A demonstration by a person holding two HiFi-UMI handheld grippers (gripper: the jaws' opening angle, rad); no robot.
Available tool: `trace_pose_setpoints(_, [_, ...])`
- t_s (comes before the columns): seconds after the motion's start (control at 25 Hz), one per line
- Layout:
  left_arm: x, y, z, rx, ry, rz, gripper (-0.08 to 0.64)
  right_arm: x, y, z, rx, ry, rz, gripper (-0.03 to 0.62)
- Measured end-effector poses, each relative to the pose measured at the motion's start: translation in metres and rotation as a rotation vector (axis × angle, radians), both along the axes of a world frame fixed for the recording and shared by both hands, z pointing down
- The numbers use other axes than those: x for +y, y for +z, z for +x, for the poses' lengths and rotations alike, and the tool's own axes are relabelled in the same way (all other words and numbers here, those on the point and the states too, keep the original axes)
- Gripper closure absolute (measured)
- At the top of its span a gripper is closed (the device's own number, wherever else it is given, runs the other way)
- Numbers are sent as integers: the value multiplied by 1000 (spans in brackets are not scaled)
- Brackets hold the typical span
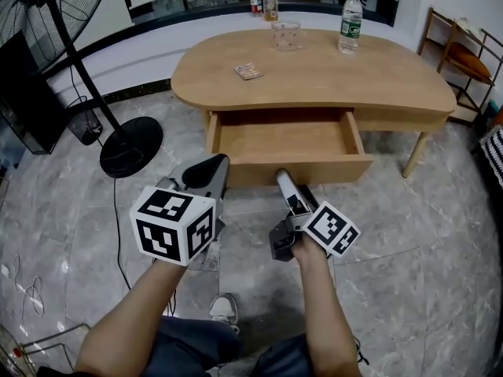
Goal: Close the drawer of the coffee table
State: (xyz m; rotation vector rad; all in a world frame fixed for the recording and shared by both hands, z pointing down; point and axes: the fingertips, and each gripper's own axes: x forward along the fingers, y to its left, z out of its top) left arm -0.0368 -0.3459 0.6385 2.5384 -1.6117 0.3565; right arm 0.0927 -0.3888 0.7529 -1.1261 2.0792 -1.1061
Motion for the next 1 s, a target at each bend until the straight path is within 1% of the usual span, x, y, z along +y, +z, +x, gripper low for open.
trace_pose_setpoints(0.2, [-6, -3, 7, -6, 13, 16, 558, -1, -8, 1, -4, 29, -29, 132])
trace_pose_setpoints(0.32, [-10, -6, 8, 18, 10, 22, 558, -3, -15, 1, -16, 60, -58, 137])
trace_pose_setpoints(0.56, [-14, -10, 5, 76, -13, 18, 558, -2, -13, -1, -23, 51, -84, 138])
trace_pose_setpoints(0.76, [-19, -14, 5, 98, -10, 29, 558, -13, -14, -1, -29, 52, -85, 138])
trace_pose_setpoints(1.0, [-35, -6, 8, 77, 8, 25, 558, -39, -12, -4, -55, 54, -94, 139])
